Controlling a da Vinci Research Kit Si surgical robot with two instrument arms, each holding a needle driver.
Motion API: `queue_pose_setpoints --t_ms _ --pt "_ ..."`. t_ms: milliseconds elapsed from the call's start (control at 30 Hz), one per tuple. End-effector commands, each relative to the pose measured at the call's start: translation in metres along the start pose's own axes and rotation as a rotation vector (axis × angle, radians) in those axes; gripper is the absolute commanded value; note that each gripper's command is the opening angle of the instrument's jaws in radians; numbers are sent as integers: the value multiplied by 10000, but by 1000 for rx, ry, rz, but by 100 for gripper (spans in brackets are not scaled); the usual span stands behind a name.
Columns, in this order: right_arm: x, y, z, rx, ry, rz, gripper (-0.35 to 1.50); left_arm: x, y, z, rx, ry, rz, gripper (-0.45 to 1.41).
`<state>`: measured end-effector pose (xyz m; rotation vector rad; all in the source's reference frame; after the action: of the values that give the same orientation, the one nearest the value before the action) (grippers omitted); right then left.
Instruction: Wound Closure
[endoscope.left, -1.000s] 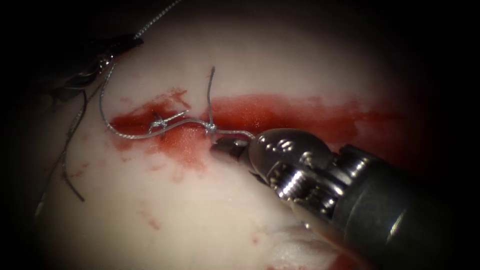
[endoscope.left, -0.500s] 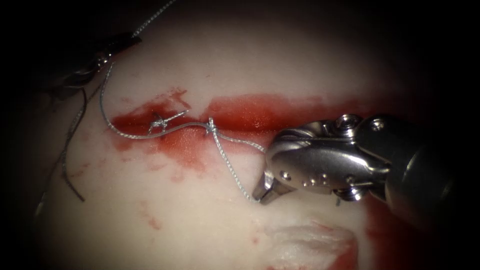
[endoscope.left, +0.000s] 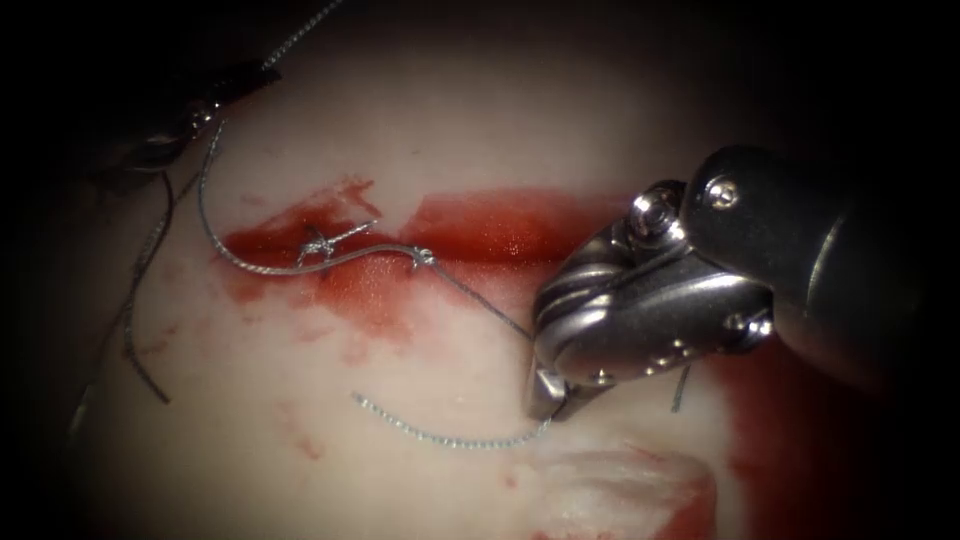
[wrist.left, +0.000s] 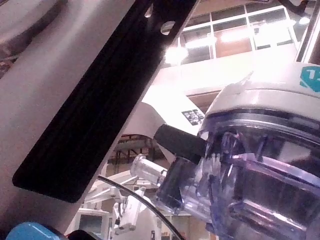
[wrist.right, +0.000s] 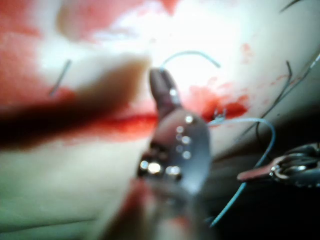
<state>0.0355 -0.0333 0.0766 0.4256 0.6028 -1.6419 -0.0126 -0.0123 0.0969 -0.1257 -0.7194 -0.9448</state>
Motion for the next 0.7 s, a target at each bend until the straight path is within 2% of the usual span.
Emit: queue_pose_setpoints --t_ms 33,67,100,133,167,200,233,267,300,333,367,400,433,500,533,600,633,667,700 --pt "-10 7 -6 -6 -8 -6 9 -13 2 4 -1 -7 0 -45" --pt "-10 8 -7 -19 -6 111 5 -14 3 4 -1 -7 0 -45" --pt "-11 8 -12 -74 9 382 -6 -15 3 3 -2 -6 -7 -45" --pt "-13 8 -19 -135 41 547 7 -16 3 2 22 -10 -43 -45" --pt "-14 8 -25 -178 70 633 -3 -17 4 0 49 -13 -79 -45" --pt "-16 7 -41 -270 134 758 -11 -24 7 -4 131 -28 -149 -45" --pt "-18 7 -53 -336 177 877 12 -27 9 -7 157 -43 -175 -45" --pt "-23 6 -71 -436 225 1099 24 -35 11 -13 180 -71 -183 -45" --pt "-26 6 -79 -480 248 1214 34 -40 13 -17 188 -86 -190 -45" --pt "-28 5 -87 -528 255 1326 22 -44 14 -20 192 -100 -188 -45" --pt "-32 3 -94 -609 217 1510 34 -52 16 -25 208 -133 -217 -45" --pt "-34 1 -96 -686 162 1591 57 -55 16 -26 223 -149 -216 -45" --pt "-36 -1 -95 -711 132 1618 79 -58 17 -28 238 -168 -215 -45" --pt "-39 -7 -92 -739 124 1666 118 -64 18 -33 280 -211 -225 -45" --pt "-39 -11 -91 -767 141 1680 126 -67 19 -35 296 -223 -224 -45" --pt "-39 -20 -88 -838 194 1690 130 -72 21 -40 314 -240 -224 -45" --pt "-36 -29 -87 -910 258 1695 128 -76 22 -42 308 -243 -227 -45" --pt "-35 -33 -87 -951 290 1699 105 -77 22 -43 312 -248 -227 -45" --pt "-35 -34 -87 -986 305 1696 96 -78 22 -43 315 -254 -228 -45"
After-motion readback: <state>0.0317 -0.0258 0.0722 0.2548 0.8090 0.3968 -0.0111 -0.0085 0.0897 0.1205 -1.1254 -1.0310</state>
